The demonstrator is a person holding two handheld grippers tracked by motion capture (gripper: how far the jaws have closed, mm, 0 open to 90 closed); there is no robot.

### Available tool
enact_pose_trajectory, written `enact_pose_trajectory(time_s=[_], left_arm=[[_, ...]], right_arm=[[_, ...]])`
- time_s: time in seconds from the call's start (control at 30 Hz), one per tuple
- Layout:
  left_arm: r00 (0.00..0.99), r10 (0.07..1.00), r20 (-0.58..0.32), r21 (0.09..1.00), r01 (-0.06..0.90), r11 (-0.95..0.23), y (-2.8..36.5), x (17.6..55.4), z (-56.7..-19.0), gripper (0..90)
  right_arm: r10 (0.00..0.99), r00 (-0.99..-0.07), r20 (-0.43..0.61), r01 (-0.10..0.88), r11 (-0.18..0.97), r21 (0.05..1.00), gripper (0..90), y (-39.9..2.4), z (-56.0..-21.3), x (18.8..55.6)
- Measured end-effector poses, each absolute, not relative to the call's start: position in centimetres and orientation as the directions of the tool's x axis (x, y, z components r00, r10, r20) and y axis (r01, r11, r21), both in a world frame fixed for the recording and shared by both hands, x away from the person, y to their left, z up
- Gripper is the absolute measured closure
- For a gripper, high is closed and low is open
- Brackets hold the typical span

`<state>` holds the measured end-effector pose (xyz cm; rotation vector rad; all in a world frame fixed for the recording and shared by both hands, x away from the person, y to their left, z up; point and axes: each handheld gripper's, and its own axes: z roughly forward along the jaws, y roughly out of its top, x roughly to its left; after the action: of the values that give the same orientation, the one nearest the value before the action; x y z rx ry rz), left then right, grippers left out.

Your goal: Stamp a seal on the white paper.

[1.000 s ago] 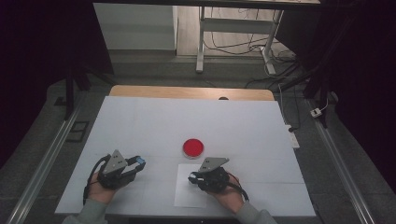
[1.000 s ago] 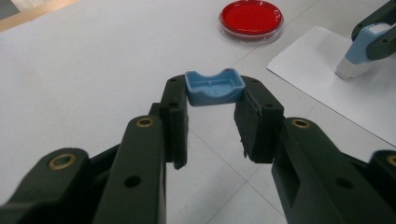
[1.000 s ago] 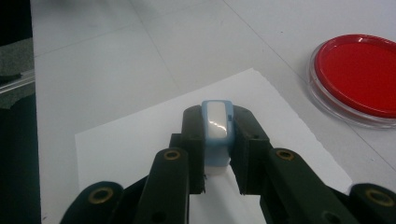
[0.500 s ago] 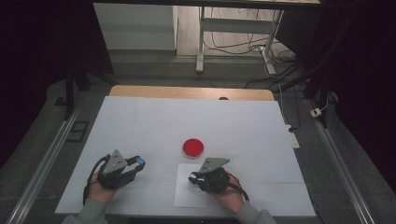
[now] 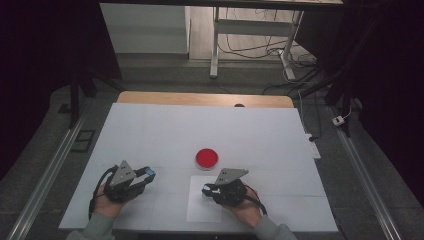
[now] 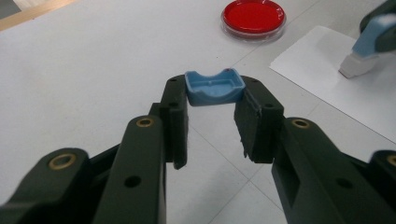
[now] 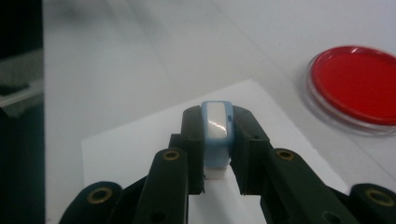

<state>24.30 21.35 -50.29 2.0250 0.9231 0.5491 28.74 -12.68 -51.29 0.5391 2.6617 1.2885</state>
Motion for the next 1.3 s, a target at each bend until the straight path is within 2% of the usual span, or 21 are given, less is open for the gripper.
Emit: enact_pose_trajectory(time_s=[0.17,1.3], left_arm=[[0.634,0.772,0.046,0.825,0.412,-0.388,21.4,24.3,-50.3,64.9],[0.64,0.767,0.044,0.823,0.412,-0.391,21.4,24.4,-50.4,64.9]], right_arm=[[0.359,-0.93,0.084,0.272,0.515,0.813,75.4,-13.6,-50.7,29.1],[0.364,-0.925,0.108,0.268,0.426,0.864,75.4,-14.8,-48.4,29.3]])
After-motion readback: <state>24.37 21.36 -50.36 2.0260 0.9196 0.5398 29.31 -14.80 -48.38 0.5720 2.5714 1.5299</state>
